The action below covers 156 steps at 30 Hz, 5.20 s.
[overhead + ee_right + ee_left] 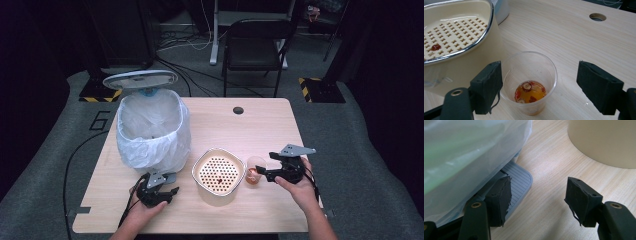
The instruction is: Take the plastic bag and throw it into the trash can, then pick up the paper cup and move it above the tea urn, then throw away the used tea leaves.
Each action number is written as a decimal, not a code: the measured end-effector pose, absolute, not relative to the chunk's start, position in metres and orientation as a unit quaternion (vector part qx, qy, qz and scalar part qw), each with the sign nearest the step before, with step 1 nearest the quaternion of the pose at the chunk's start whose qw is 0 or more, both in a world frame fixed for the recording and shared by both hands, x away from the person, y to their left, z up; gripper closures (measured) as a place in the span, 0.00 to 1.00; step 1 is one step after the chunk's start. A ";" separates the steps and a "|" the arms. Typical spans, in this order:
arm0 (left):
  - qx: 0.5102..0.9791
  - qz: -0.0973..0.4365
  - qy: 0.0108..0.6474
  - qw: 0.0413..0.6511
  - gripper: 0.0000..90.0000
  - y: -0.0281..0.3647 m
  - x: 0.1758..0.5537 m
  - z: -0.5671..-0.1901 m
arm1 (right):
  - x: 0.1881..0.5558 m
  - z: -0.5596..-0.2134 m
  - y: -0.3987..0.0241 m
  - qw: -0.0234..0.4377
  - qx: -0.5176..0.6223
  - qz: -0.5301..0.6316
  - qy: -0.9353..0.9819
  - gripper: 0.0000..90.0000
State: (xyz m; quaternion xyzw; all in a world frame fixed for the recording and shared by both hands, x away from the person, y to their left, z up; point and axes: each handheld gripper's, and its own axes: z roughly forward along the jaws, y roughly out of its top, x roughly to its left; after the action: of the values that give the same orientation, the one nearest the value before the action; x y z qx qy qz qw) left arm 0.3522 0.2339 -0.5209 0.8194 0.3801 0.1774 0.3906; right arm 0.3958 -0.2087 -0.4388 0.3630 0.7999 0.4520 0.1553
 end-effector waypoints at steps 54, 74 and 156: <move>0.820 0.175 0.381 0.389 0.41 0.234 0.352 -0.520 | 0.408 -0.488 -0.187 0.134 0.324 0.415 0.840 0.49; 0.819 0.177 0.381 0.391 0.41 0.234 0.352 -0.521 | 0.431 -0.448 -0.202 0.178 0.319 0.425 0.828 0.51; 0.820 0.178 0.381 0.389 0.41 0.233 0.352 -0.521 | 0.412 -0.370 -0.083 0.363 -0.087 0.337 0.864 0.56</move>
State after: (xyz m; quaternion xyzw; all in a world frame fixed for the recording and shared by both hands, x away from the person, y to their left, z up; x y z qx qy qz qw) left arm 0.3520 0.2333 -0.5209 0.8197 0.3814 0.1781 0.3886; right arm 0.4124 -0.0832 -0.3696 -0.0874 0.8640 0.3372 0.3635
